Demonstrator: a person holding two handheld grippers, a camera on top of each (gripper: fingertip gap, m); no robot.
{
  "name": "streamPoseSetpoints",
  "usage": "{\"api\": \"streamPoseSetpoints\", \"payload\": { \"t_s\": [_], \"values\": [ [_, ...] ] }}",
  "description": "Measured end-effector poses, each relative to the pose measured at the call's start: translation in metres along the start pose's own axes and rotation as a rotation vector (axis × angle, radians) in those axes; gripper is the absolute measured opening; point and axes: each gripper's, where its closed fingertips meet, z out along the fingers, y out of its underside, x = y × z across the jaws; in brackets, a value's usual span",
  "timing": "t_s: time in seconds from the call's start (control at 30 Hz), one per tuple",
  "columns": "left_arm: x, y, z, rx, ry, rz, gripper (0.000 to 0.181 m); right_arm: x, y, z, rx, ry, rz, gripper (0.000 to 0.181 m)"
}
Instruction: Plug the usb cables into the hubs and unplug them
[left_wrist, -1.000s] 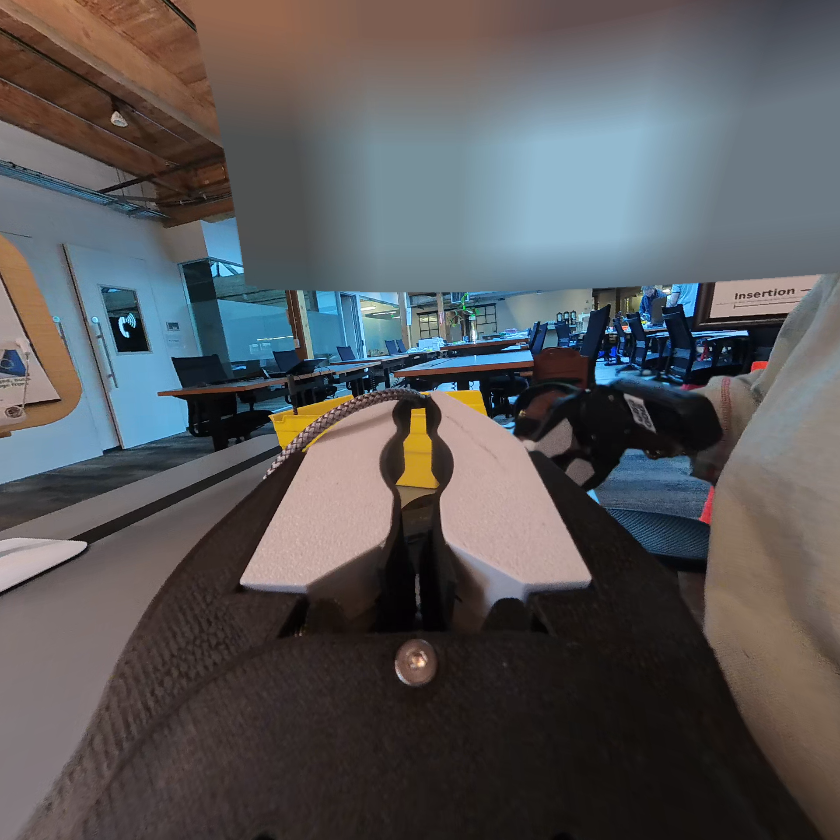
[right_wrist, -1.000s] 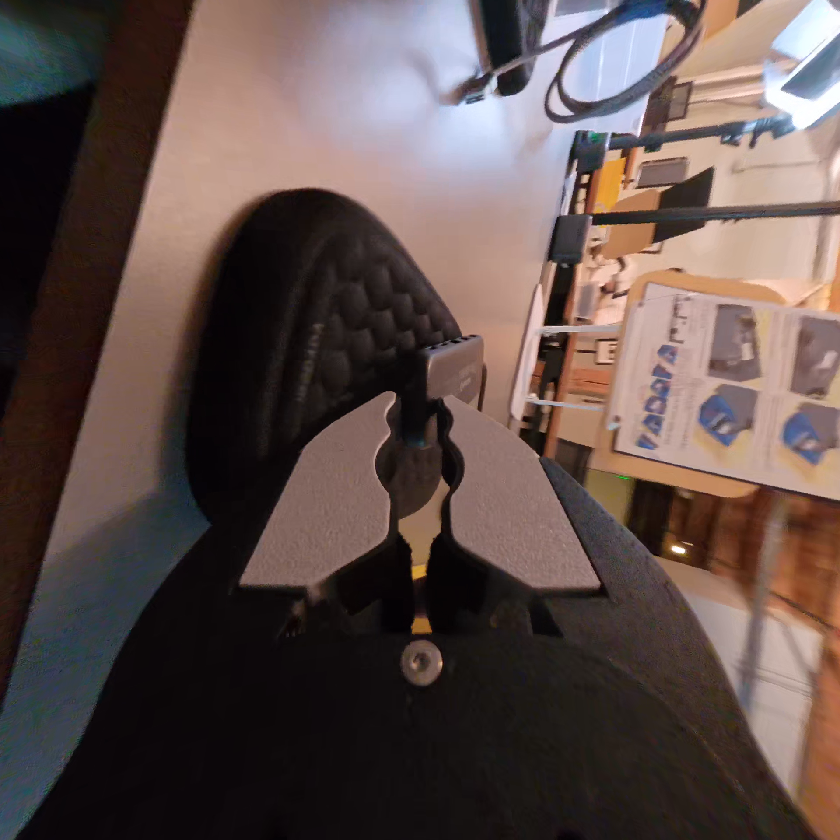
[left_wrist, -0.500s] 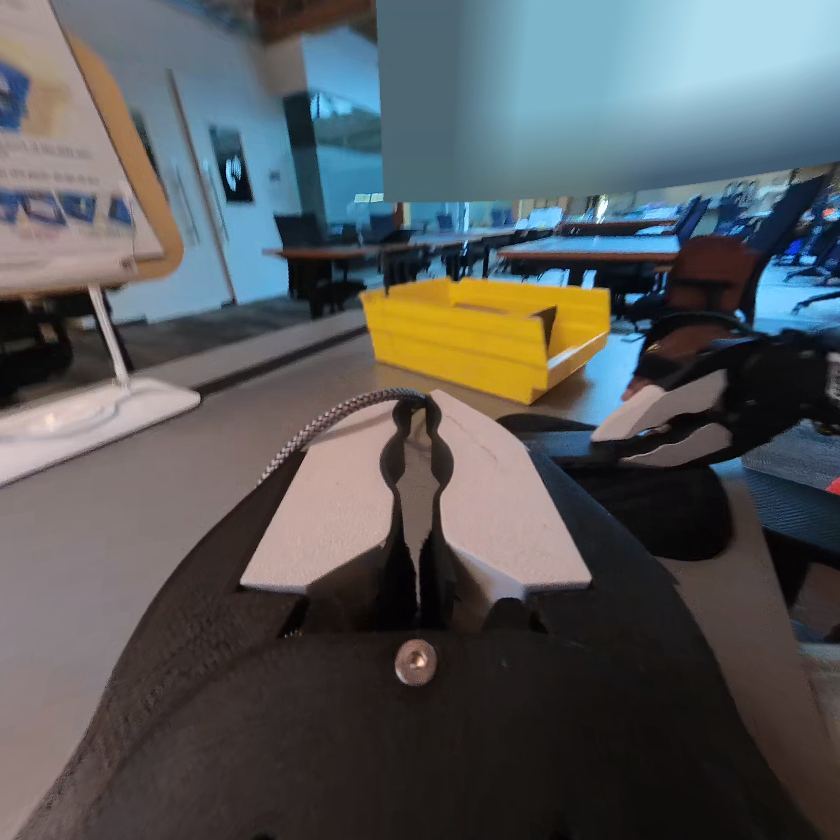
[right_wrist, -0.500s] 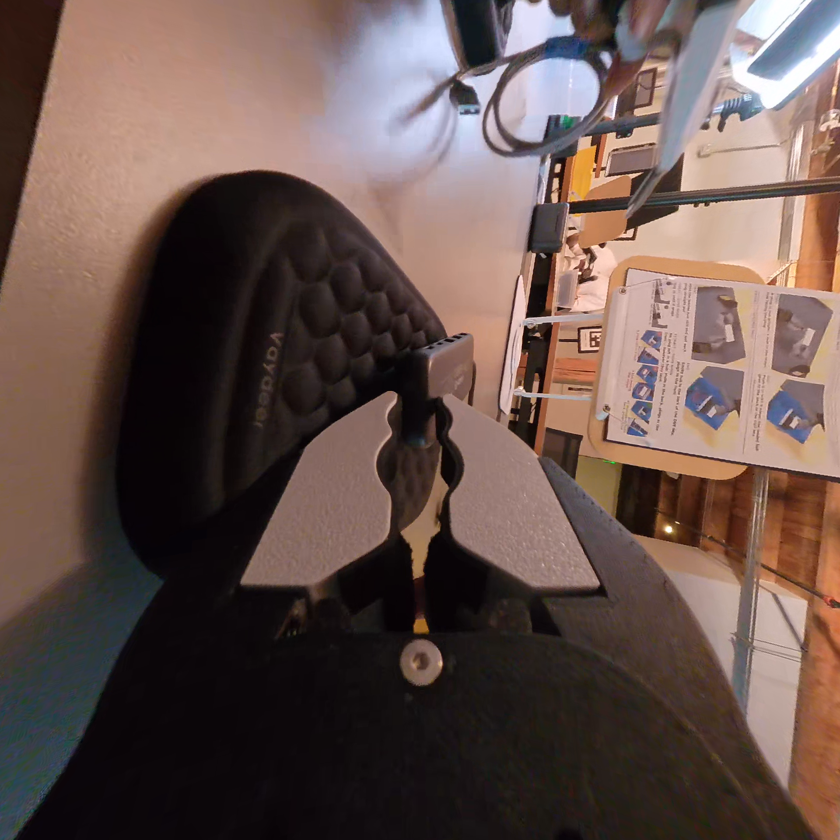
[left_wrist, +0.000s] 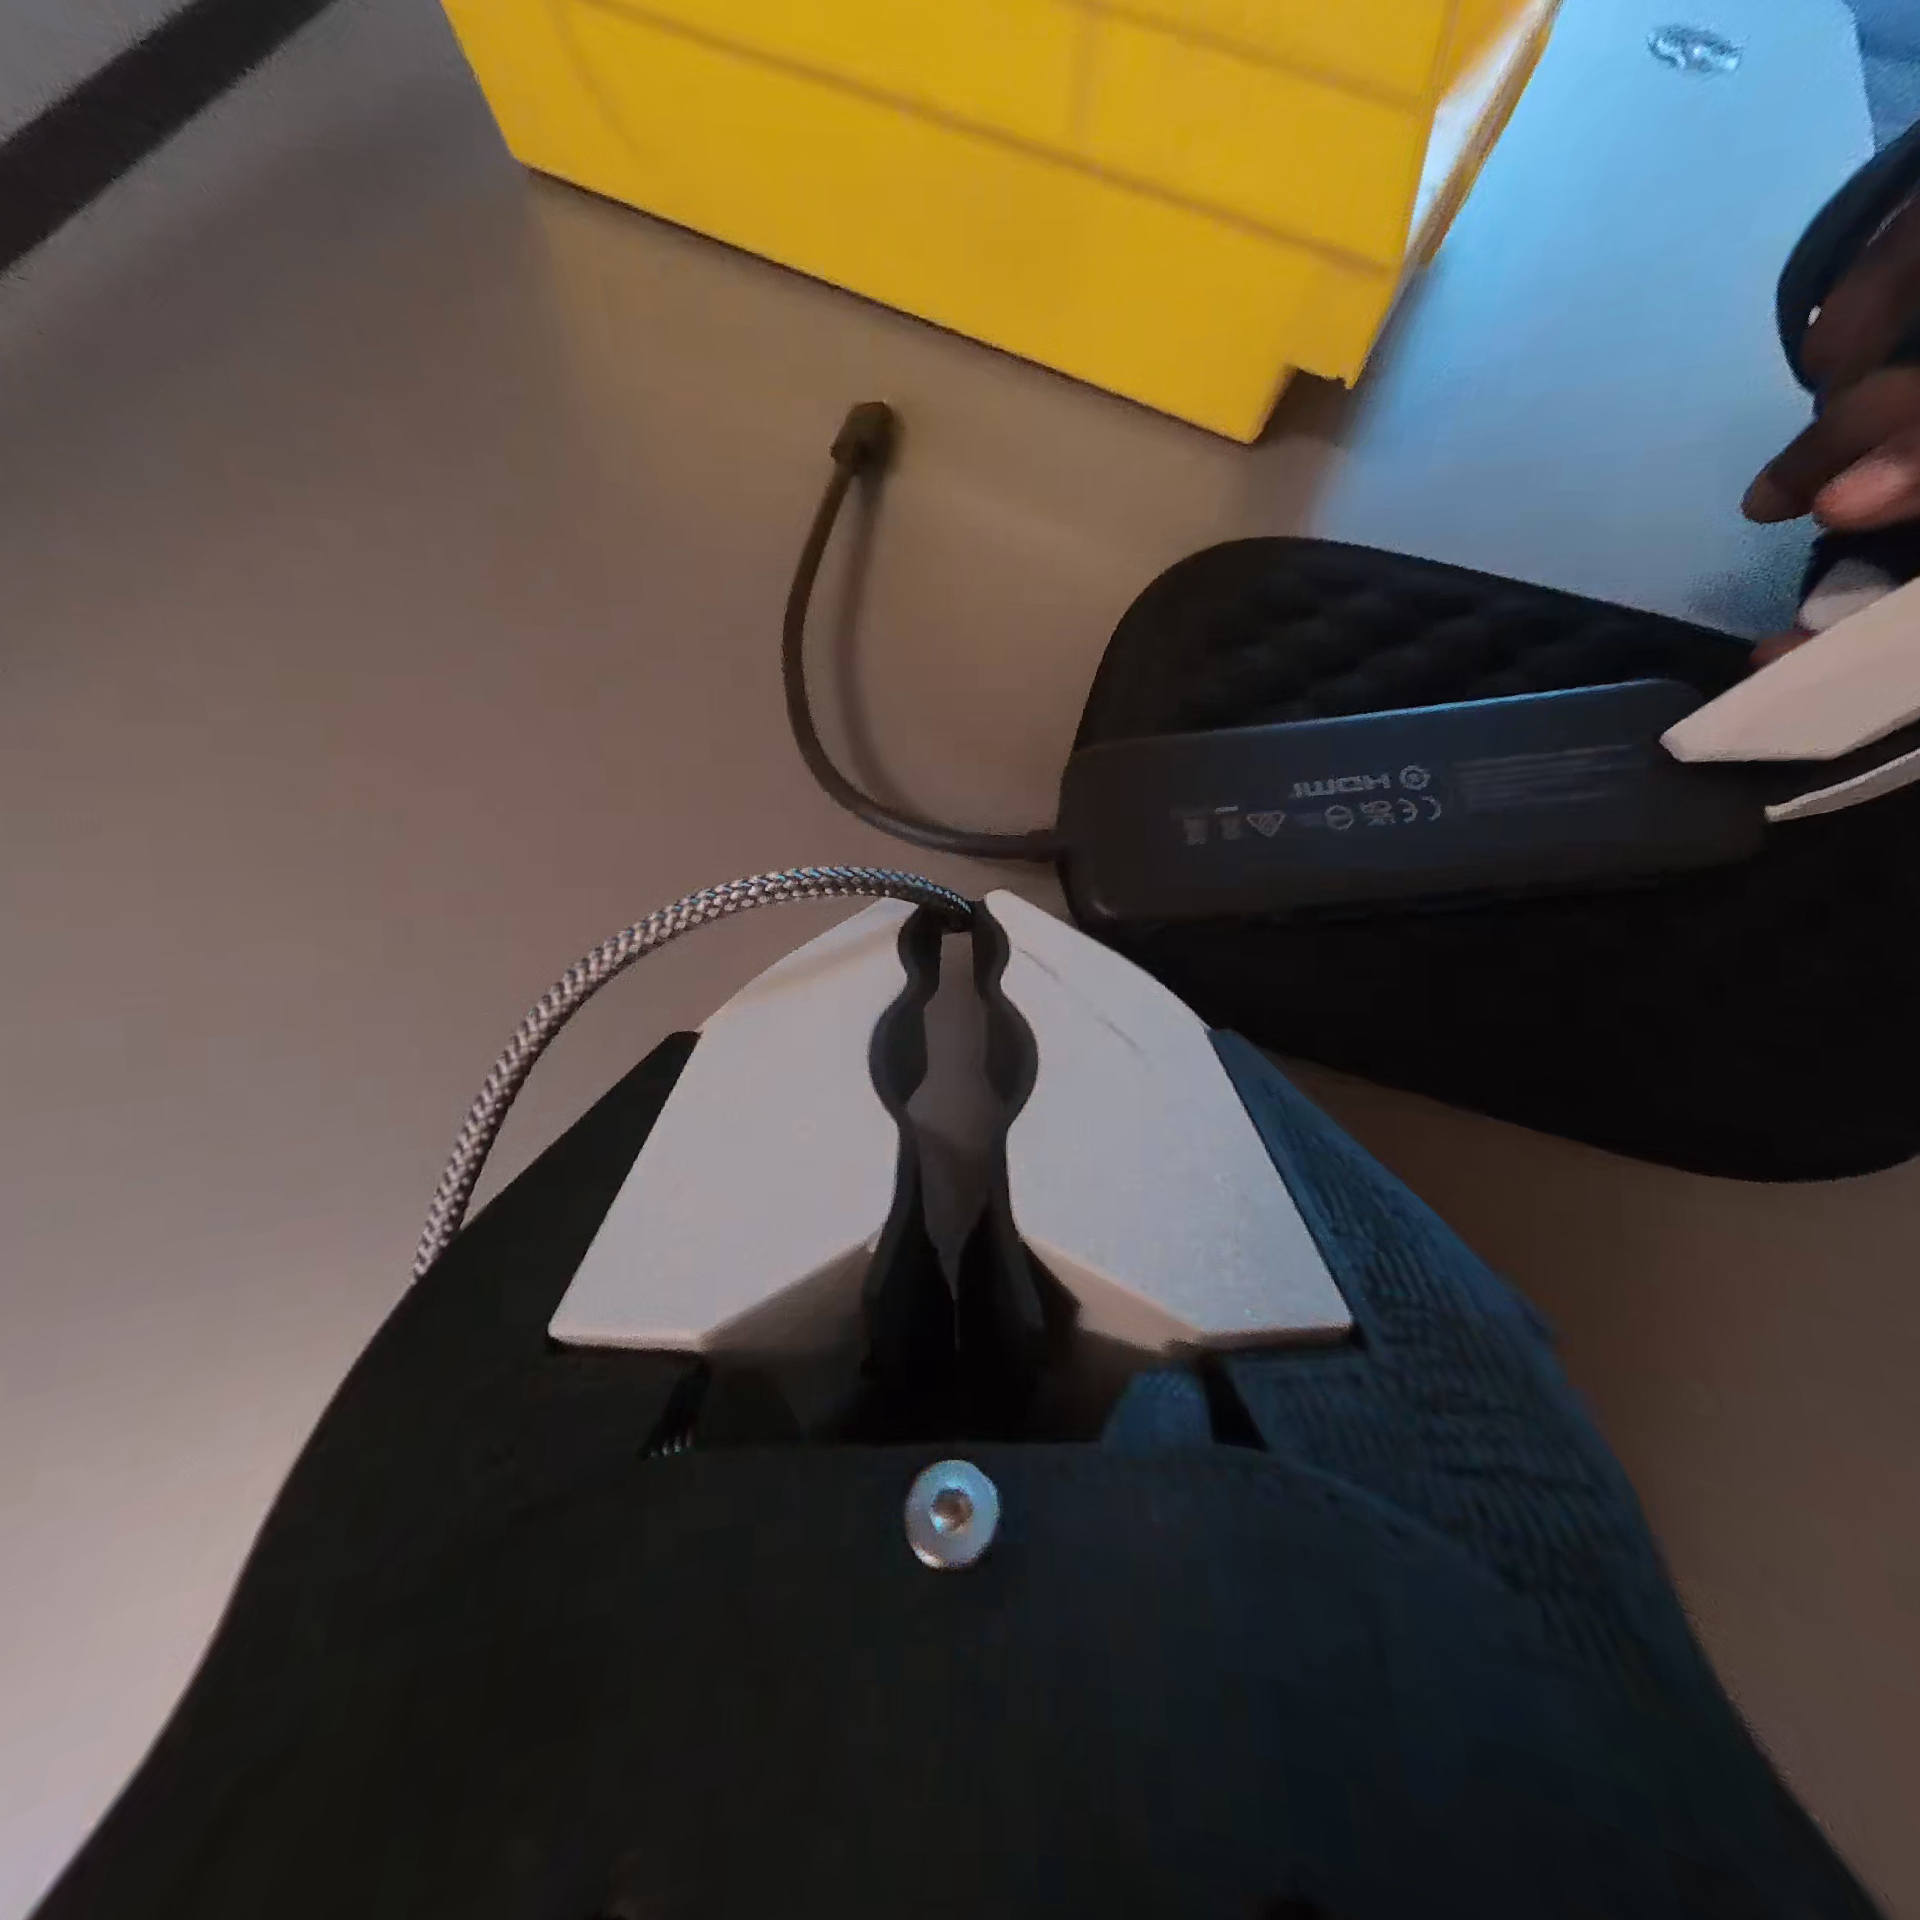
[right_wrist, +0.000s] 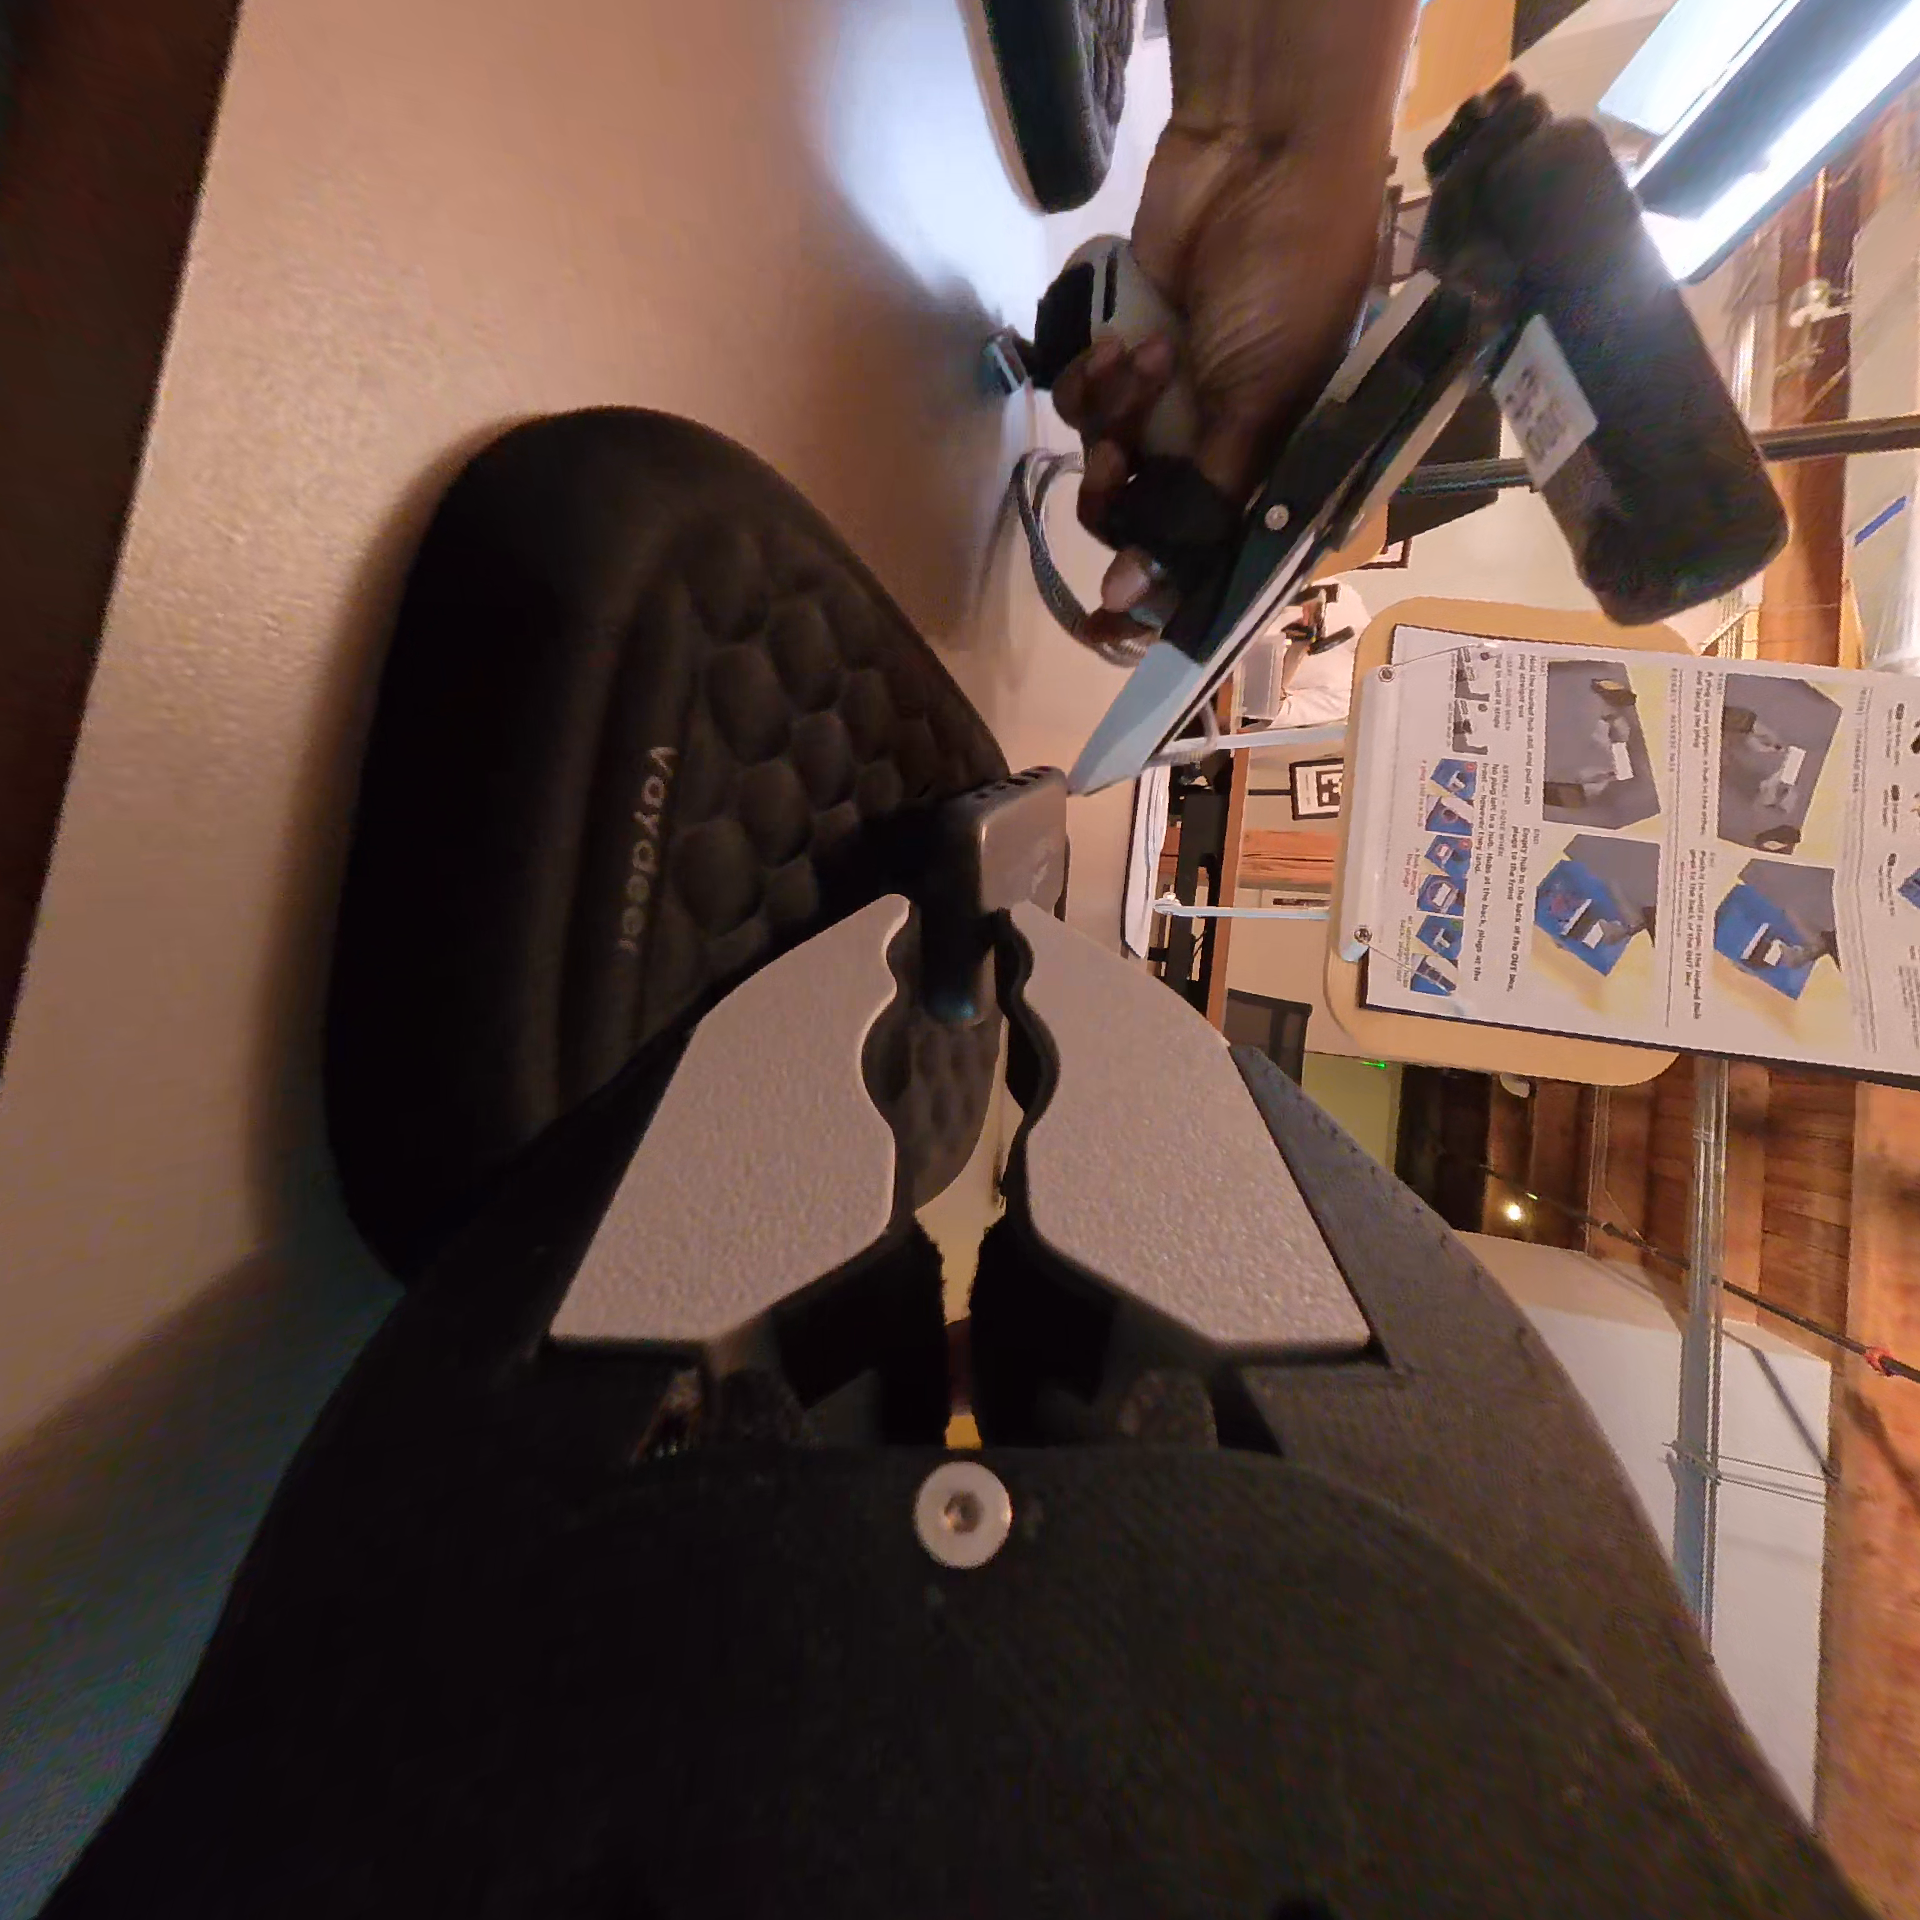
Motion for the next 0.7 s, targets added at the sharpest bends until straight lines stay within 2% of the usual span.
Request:
{"api": "streamPoseSetpoints", "payload": {
  "t_s": [0.1,0.33,0.7],
  "values": [
    [0.013,-0.005,0.008,0.008,0.065,0.001,0.006,0.0,0.0,0.0,0.004,0.001,0.002,0.013],
    [0.024,-0.01,0.009,0.018,0.086,0.072,0.006,0.003,0.003,0.002,-0.014,0.014,0.041,0.017],
    [0.025,-0.009,0.006,0.039,0.05,0.107,0.006,0.014,0.014,0.015,-0.131,0.065,0.01,0.013]
  ]
}}
